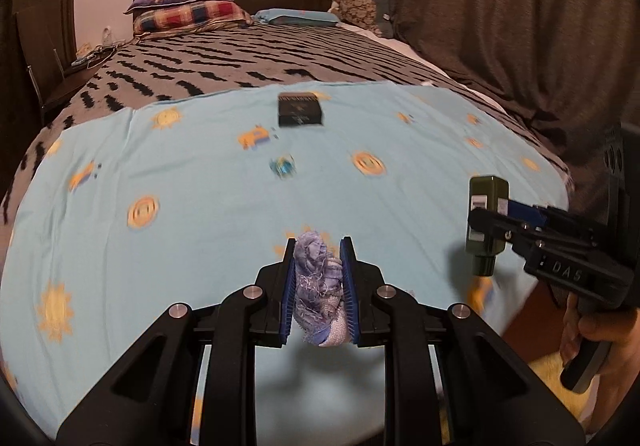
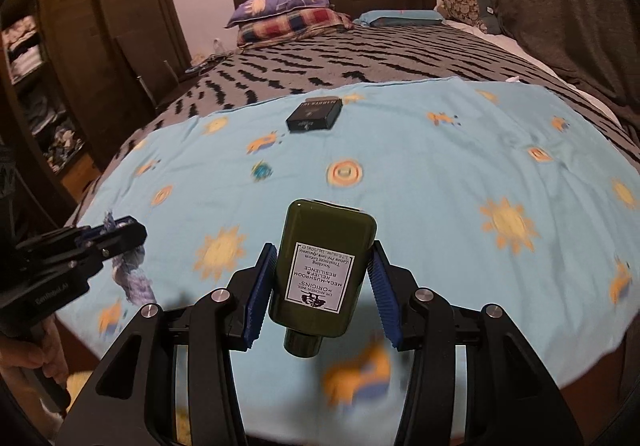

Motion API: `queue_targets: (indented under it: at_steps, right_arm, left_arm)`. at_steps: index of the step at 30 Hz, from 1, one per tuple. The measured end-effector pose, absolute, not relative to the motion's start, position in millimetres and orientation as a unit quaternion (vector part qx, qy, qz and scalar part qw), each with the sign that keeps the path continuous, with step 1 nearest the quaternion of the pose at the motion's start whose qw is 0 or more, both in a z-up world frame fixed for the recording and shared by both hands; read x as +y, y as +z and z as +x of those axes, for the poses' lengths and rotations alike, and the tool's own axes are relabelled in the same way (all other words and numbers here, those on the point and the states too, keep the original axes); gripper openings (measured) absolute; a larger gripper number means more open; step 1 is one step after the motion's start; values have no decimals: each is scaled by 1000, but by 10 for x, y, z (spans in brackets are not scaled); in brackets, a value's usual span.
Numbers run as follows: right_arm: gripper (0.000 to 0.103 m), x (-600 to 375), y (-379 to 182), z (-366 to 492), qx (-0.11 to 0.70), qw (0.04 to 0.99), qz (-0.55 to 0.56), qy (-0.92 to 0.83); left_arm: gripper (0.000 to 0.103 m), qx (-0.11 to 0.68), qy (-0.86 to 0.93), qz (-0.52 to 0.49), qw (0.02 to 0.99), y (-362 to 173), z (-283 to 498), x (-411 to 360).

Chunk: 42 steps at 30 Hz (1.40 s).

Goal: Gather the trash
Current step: 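Lower the yarn and green bottle into the floor bin and open both tools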

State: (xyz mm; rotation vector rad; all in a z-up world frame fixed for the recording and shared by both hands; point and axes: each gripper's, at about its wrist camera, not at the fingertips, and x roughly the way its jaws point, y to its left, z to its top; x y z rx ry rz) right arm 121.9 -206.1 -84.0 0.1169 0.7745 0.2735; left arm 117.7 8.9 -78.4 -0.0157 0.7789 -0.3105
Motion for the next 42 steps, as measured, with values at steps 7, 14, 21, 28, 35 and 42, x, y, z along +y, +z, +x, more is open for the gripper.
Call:
queue_targets:
  at_steps: [7, 14, 21, 28, 35, 42]
  right_arm:
    - [48, -2116, -1005, 493, 377, 913, 51, 148]
    - [48, -2156, -1534, -24, 414, 895, 61, 157]
    - [48, -2103, -2184, -309, 457, 874, 65, 148]
    - [48, -2045, -2805, -317, 497, 852, 90, 136]
    - [48, -1998, -3405, -178, 551, 821, 103, 109]
    - [48, -1866, -3712, -55, 582, 801, 97, 104]
  left_arm:
    - [19, 383, -175, 3, 907, -1049, 417, -66]
    - [19, 415, -188, 6, 890, -1598, -87, -134]
    - [19, 465, -183, 3, 866, -2341, -352, -202]
    - [19, 521, -182, -18, 833, -3048, -354, -236]
    - [19, 571, -180, -7, 801, -3582, -246, -377]
    - [21, 614, -179, -3, 769, -4008, -53, -425]
